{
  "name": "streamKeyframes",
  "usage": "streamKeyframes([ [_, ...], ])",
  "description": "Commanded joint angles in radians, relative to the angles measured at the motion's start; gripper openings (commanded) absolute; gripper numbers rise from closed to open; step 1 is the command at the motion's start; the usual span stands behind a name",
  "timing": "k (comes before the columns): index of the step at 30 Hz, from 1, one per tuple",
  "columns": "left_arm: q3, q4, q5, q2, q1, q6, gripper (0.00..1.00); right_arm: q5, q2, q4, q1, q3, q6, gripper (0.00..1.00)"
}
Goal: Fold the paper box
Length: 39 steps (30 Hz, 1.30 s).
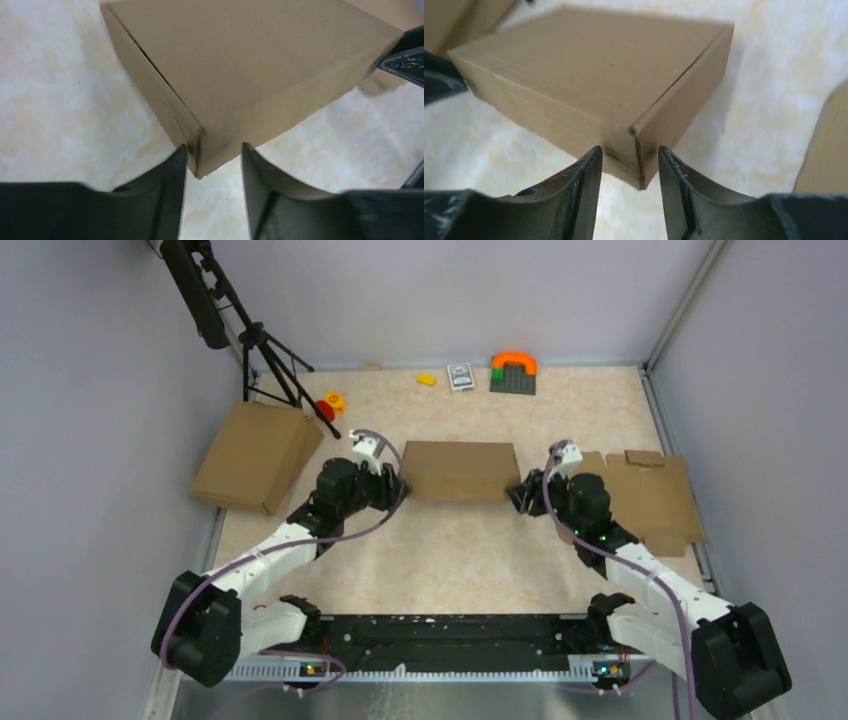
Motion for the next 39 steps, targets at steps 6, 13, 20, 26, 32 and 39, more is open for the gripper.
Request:
streamKeyframes([
  [6,-0.102,-0.080,-0.246,-0.140,-0.137,-0.077,0.80,0.102,-0.162,0.004,0.037,-0.126,0.073,0.60],
  [13,-0.018,-0.350,-0.093,-0.169,-0.136,-0.167,0.76,0.033,-0.229,-0.275,0.039,-0.084,0.197,0.58],
  [20,-0.165,-0.168,-0.008,-0.111,-0.137,-0.265,0.49,0.035,-0.207,-0.337,0.038,-0.158,0.337,0.20],
  [26,-0.174,0.016,-0.055,0.051,-0.101,-0.323,0.33,0.090,-0.097,-0.122,0.037,-0.208,0.367,0.12],
  [32,-0.090,0.122,-0.084,0.228,-0.075,-0.314,0.30,0.216,0.165,0.017,0.031,-0.084,0.309,0.11],
  [39,-0.042,0.074,-0.110,0.202,-0.050,-0.253,0.29,0.180,0.340,-0.023,-0.008,0.089,0.252,0.14],
])
